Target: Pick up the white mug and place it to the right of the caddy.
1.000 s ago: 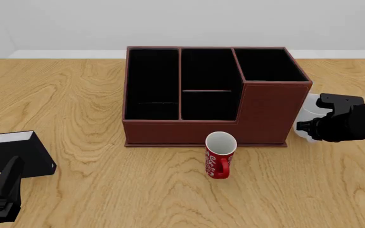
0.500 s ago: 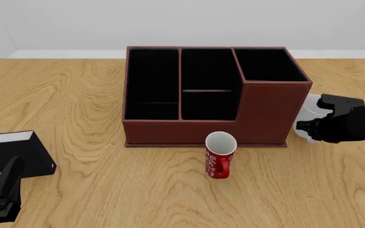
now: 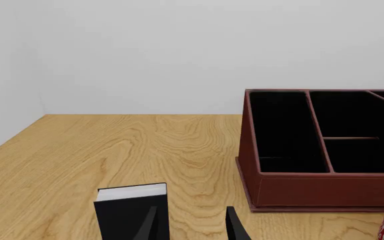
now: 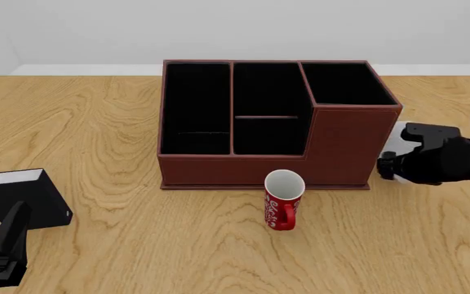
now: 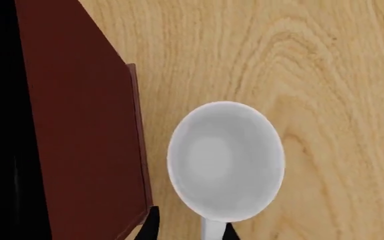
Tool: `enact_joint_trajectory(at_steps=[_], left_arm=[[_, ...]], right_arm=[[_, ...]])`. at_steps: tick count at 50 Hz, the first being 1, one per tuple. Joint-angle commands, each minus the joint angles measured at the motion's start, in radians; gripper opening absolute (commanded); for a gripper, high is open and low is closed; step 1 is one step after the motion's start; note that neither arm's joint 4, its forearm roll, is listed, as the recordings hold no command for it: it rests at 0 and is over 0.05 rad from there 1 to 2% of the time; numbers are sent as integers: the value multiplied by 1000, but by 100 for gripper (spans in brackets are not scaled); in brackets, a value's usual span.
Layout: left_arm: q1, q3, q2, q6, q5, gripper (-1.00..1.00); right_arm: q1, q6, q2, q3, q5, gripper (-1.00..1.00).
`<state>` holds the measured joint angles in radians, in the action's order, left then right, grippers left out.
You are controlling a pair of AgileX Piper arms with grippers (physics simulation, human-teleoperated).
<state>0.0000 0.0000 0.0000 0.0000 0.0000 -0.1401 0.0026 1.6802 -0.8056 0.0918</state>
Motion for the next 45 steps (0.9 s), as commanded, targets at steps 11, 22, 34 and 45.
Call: enact_joint_trajectory(at_steps=[11,22,34,45], left_arm=[[0,0,0,0,0,100],[0,0,0,0,0,100],[0,0,0,0,0,100],[0,0,0,0,0,100]], right_arm=[[-9,28,51,13,0,100],[-6,27,24,32,1,100],[-5,36,42,43,-16,100],[-5,37,50,50,-25,100]])
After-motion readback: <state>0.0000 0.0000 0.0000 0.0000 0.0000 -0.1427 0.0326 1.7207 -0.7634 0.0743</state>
